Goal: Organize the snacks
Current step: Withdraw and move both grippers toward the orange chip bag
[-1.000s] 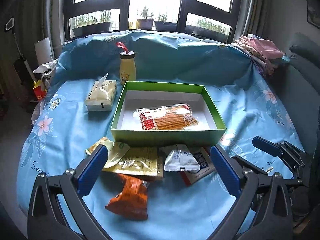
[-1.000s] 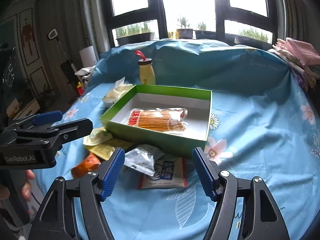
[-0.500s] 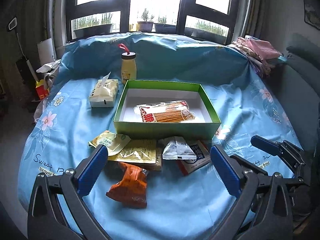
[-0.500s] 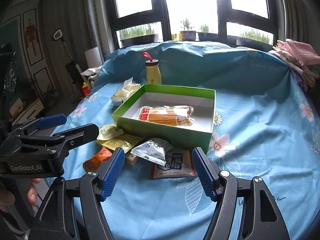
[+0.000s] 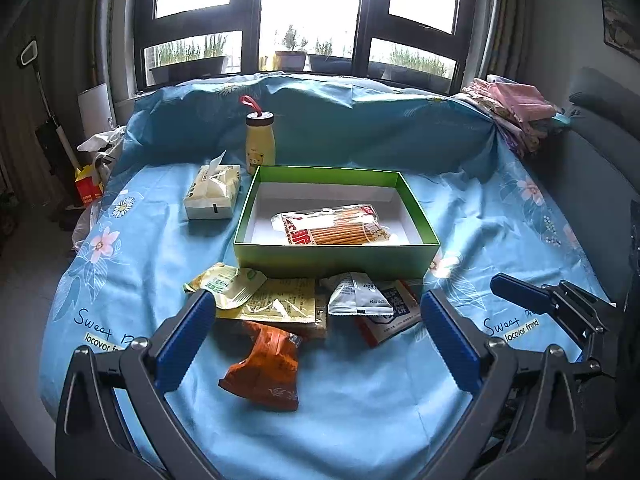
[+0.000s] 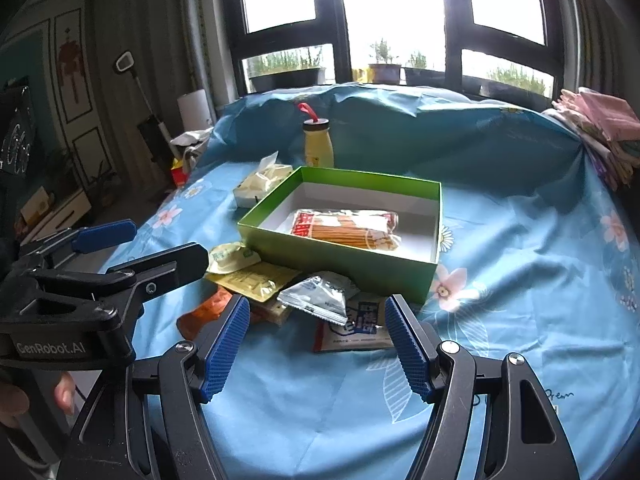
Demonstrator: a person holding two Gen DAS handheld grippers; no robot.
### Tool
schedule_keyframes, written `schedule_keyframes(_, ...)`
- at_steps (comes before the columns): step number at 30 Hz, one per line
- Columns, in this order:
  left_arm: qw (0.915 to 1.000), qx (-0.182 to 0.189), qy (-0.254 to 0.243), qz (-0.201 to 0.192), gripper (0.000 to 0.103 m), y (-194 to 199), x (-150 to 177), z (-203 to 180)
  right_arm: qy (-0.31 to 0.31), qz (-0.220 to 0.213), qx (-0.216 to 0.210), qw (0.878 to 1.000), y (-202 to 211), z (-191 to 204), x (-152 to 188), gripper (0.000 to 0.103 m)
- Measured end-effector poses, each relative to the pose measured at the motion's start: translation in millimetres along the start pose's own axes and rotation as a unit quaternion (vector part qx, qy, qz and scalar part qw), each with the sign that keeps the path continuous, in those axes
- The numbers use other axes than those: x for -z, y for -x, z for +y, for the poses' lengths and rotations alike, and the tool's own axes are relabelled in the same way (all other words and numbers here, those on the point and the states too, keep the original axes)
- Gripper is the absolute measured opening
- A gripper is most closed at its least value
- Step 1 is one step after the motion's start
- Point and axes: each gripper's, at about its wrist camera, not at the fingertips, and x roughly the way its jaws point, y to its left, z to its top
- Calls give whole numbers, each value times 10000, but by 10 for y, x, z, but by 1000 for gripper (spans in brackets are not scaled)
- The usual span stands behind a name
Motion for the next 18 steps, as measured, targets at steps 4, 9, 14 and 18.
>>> schedule_keyframes(4, 10000, 16, 40, 27, 103, -12, 5, 20, 19, 23, -5, 10000, -13, 21, 3, 71)
schedule_keyframes(9, 9999, 48, 76, 79, 103, -40, 10, 42, 25, 48, -14, 10000, -30, 38, 4, 71)
schedule_keyframes(14, 9998, 67, 103, 125, 103, -72, 26, 53, 20, 103, -37, 9999, -66, 57, 13, 71)
schedule_keyframes(18, 9997, 77, 121, 189, 103, -113, 31, 75, 26, 140, -54, 9999, -91, 76, 18, 71)
